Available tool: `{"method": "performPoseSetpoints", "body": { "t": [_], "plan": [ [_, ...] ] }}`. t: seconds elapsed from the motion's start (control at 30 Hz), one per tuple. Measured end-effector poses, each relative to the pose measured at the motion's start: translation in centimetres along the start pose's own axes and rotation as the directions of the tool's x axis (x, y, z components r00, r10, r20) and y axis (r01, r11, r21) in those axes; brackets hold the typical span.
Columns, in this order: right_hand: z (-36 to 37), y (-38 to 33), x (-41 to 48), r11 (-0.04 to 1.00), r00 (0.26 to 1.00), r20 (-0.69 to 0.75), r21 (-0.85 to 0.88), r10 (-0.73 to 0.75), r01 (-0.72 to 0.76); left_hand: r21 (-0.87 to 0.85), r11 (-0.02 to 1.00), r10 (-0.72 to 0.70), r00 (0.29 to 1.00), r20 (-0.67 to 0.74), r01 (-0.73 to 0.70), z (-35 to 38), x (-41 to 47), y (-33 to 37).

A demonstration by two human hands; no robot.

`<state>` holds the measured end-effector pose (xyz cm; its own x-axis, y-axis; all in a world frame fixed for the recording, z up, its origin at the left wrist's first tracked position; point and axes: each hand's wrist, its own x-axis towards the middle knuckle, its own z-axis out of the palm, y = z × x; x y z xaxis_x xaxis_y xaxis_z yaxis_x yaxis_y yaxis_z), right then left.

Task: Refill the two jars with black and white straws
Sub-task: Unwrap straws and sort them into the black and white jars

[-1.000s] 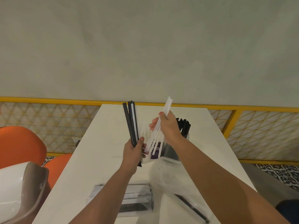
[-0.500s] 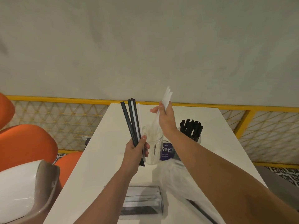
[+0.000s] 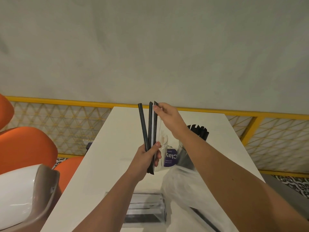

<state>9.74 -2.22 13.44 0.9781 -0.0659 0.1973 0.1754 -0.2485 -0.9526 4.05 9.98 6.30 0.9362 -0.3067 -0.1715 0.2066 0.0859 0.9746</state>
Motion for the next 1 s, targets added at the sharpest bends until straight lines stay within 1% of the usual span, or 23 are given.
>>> {"method": "performPoseSetpoints", "body": {
  "t": [0.03, 0.1, 0.17, 0.23, 0.33, 0.4, 0.43, 0.47, 0.53, 0.57, 0.6, 0.63, 0.67, 0.7, 0.73, 0.77, 0.8, 0.9, 0.93, 1.0],
  "plan": [
    [-0.3, -0.4, 0.0, 0.998, 0.997, 0.043, 0.003, 0.06, -0.06, 0.01, 1.0, -0.008, 1.0, 0.015, 0.008, 0.1, -0.1, 0.0],
    [-0.9, -0.8, -0.1, 0.986, 0.985, 0.085, 0.051, 0.153, -0.157, 0.028, 1.0, -0.014, 0.999, 0.045, 0.013, 0.2, -0.2, 0.0],
    [-1.7, -1.0, -0.4, 0.973, 0.979, 0.096, 0.13, 0.181, -0.193, 0.054, 0.998, -0.015, 0.997, 0.071, 0.011, 0.3, -0.2, 0.0],
    [-2.4, -1.4, -0.5, 0.966, 0.983, 0.047, 0.182, 0.179, -0.185, 0.081, 0.997, -0.017, 0.996, 0.087, 0.01, 0.5, -0.2, 0.1],
    [-3.5, -2.1, -0.5, 0.956, 0.98, -0.078, 0.245, 0.185, -0.161, 0.114, 0.993, -0.018, 0.995, 0.1, 0.006, 0.9, -0.4, 0.0],
    [-4.2, -2.8, -0.2, 0.942, 0.972, -0.165, 0.319, 0.167, -0.107, 0.122, 0.992, -0.024, 0.994, 0.11, 0.01, 1.1, -0.5, 0.0],
    [-4.6, -3.2, -0.1, 0.931, 0.962, -0.233, 0.361, 0.143, -0.051, 0.124, 0.992, -0.029, 0.993, 0.112, 0.015, 1.1, -0.5, -0.1],
    [-5.1, -3.6, 0.1, 0.917, 0.941, -0.318, 0.397, 0.115, 0.022, 0.124, 0.992, -0.038, 0.993, 0.11, 0.024, 1.1, -0.5, -0.2],
    [-6.1, -4.7, 0.5, 0.886, 0.877, -0.474, 0.434, 0.073, 0.161, 0.117, 0.992, -0.063, 0.994, 0.084, 0.053, 1.0, -0.5, -0.6],
    [-6.4, -5.2, 0.7, 0.876, 0.856, -0.514, 0.439, 0.061, 0.201, 0.106, 0.992, -0.072, 0.995, 0.067, 0.065, 0.9, -0.4, -0.7],
    [-6.6, -5.5, 0.7, 0.874, 0.853, -0.52, 0.438, 0.056, 0.21, 0.096, 0.993, -0.073, 0.996, 0.053, 0.067, 0.9, -0.3, -0.9],
    [-6.5, -5.6, 0.7, 0.884, 0.87, -0.489, 0.431, 0.061, 0.181, 0.09, 0.994, -0.068, 0.997, 0.044, 0.064, 1.0, -0.3, -0.9],
    [-6.3, -5.6, 0.5, 0.91, 0.9, -0.429, 0.4, 0.079, 0.111, 0.087, 0.995, -0.06, 0.997, 0.039, 0.057, 1.1, -0.3, -1.0],
    [-5.9, -5.3, 0.3, 0.947, 0.929, -0.355, 0.32, 0.108, 0.013, 0.087, 0.995, -0.053, 0.998, 0.036, 0.05, 1.3, -0.3, -0.9],
    [-5.5, -4.8, 0.0, 0.977, 0.949, -0.28, 0.195, 0.144, -0.091, 0.09, 0.995, -0.047, 0.998, 0.035, 0.043, 1.4, -0.2, -0.8],
    [-5.1, -4.2, -0.3, 0.984, 0.961, -0.213, 0.066, 0.179, -0.168, 0.098, 0.994, -0.042, 0.998, 0.036, 0.038, 1.6, -0.2, -0.7],
    [-4.7, -3.7, -0.6, 0.978, 0.967, -0.153, -0.026, 0.202, -0.209, 0.109, 0.993, -0.039, 0.999, 0.037, 0.035, 1.7, -0.2, -0.5],
    [-3.9, -2.7, -1.3, 0.967, 0.976, -0.008, -0.135, 0.217, -0.216, 0.151, 0.988, -0.042, 0.999, 0.03, 0.037, 2.2, -0.2, -0.2],
    [-3.7, -2.6, -1.4, 0.966, 0.979, 0.012, -0.167, 0.204, -0.199, 0.173, 0.984, -0.043, 0.999, 0.011, 0.04, 2.3, -0.2, -0.2],
    [-3.4, -2.6, -1.6, 0.96, 0.99, 0.008, -0.245, 0.142, -0.135, 0.229, 0.973, -0.027, 0.999, -0.037, 0.035, 2.6, -0.2, -0.2]
  ]
}}
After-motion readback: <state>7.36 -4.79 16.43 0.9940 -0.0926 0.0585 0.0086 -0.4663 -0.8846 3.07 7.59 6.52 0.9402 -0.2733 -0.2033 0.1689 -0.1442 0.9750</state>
